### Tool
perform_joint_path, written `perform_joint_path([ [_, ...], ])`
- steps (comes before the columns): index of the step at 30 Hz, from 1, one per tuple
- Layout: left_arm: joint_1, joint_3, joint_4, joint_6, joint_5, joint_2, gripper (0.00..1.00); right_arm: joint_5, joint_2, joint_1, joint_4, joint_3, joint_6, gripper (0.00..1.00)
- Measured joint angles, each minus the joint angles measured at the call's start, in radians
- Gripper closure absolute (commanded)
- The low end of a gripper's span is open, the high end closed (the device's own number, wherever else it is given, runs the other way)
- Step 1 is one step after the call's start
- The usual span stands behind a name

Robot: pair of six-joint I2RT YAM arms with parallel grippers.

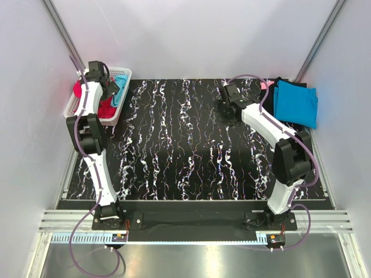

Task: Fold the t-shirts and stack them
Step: Grab the tshirt from the pile

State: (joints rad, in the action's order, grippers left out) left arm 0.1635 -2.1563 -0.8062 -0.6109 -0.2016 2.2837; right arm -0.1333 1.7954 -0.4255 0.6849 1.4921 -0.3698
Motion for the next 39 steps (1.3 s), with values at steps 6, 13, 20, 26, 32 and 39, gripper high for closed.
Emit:
perform_joint_path([
  [6, 0.005, -0.021, 0.021, 0.000, -0.051, 0.040, 0.07, -0.005, 0.050, 0.000, 0.013, 0.041, 0.012, 0.27],
  [13, 0.017, -0.018, 0.100, 0.014, -0.094, 0.042, 0.19, -0.007, 0.079, 0.001, 0.045, 0.068, 0.033, 0.27],
  [20, 0.021, -0.010, 0.233, 0.038, -0.027, 0.079, 0.25, -0.018, 0.091, 0.010, 0.081, 0.098, 0.053, 0.27],
  [26, 0.021, -0.009, 0.276, 0.022, 0.012, 0.122, 0.58, -0.034, 0.092, 0.019, 0.106, 0.125, 0.064, 0.28],
  [32, 0.021, 0.021, 0.296, 0.008, 0.038, 0.121, 1.00, -0.033, 0.108, 0.021, 0.122, 0.142, 0.063, 0.29],
  [39, 0.010, 0.089, 0.303, 0.034, 0.041, 0.042, 1.00, -0.031, 0.123, 0.021, 0.127, 0.143, 0.053, 0.31],
])
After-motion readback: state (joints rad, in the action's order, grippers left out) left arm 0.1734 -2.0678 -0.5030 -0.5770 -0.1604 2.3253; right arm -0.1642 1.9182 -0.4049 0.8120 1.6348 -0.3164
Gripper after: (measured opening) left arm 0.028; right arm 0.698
